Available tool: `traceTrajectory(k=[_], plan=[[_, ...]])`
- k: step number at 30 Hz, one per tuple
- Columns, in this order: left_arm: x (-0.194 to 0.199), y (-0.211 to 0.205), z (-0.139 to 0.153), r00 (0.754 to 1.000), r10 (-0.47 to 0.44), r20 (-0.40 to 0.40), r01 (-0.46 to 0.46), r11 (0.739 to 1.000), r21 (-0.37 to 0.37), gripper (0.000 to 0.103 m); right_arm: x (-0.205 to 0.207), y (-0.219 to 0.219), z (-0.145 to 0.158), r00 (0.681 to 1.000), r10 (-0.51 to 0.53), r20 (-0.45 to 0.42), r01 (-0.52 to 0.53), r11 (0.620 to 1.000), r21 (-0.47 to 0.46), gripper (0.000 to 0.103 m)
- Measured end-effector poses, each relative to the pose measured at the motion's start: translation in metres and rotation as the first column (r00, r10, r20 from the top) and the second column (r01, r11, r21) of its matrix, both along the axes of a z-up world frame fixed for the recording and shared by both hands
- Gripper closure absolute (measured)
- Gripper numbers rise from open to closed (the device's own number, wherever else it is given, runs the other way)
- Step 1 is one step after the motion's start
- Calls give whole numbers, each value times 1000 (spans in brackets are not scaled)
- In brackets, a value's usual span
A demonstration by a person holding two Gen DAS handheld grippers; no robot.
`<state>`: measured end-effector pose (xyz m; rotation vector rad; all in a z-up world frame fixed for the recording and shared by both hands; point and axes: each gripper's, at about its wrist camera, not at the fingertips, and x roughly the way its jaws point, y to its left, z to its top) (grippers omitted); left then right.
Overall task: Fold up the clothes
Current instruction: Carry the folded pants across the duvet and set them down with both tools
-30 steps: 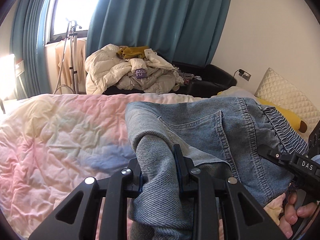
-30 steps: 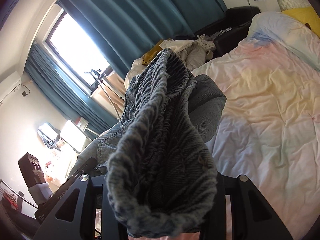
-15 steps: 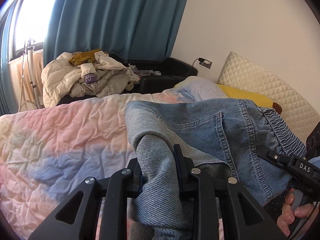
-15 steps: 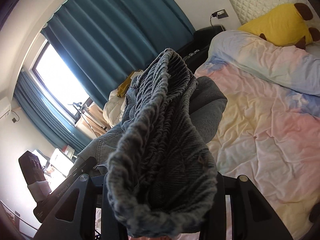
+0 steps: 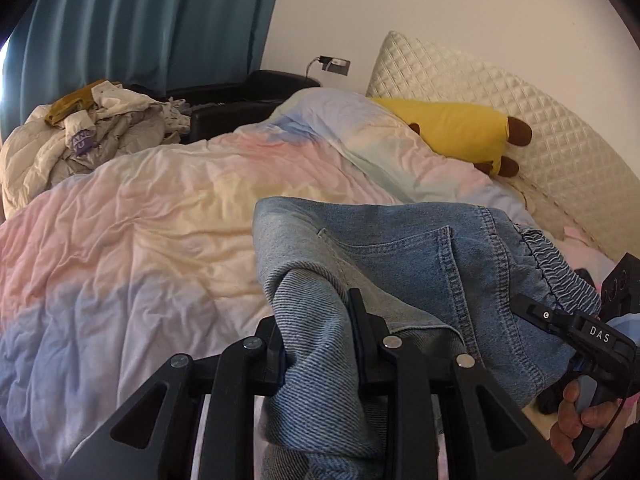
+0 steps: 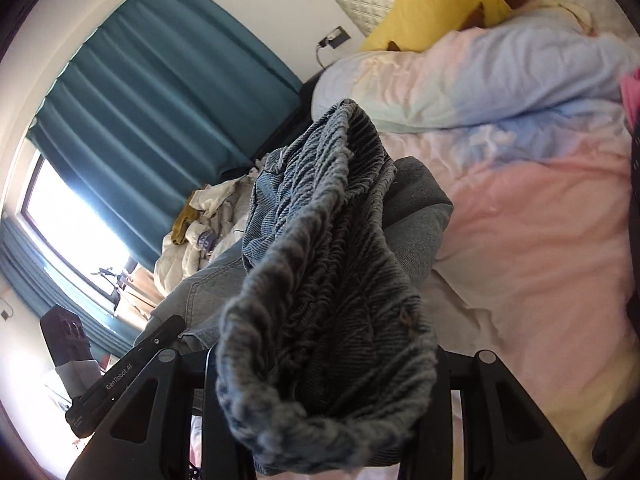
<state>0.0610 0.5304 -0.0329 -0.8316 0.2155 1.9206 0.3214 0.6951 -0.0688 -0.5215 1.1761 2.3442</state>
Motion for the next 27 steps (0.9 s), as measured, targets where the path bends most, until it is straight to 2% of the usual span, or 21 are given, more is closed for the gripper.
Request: traceTrajectory(k=[2,4,7,10,13,16,18,21,24,27], plan=[[0,5,-20,1000,-27,-1,27,1000,-4,78,6,0,-23,1000,-6,15,6,1000,-17,65],[0,5,-32,999,-36,-35,36,999,-1,77,10,-2,-41,1000,-5,23,5,1000,-24,64],[-12,2,-45,999,-49,-1,49,999,-2,76,18,-8,-52,1000,-25,9,25,999,-30,63],[-27,-1,-62,997,-40,63,42,999,-25,74,11,4,-74,998,-60,-1,59,994,-93,61],[-29,-1,-73,998,-33,57,36,998,-44,68,10,5,-86,998,-65,0,64,993,-104,58],[-26,-1,-71,999,-32,38,34,998,-58,67,8,0,-79,997,-71,39,74,994,-79,56],[-26,-1,-67,999,-35,39,38,996,-83,65,6,-6,-72,993,-85,83,90,995,-52,48],[-25,-6,-60,999,-25,37,29,994,-108,58,5,-16,-58,983,-103,149,108,994,-23,42],[-17,-16,-45,1000,-18,-25,15,992,-125,58,5,-22,-46,972,-112,207,115,993,-1,40],[-8,-31,-22,995,6,-102,-16,995,-94,57,5,-27,-33,957,-122,262,119,993,26,37]])
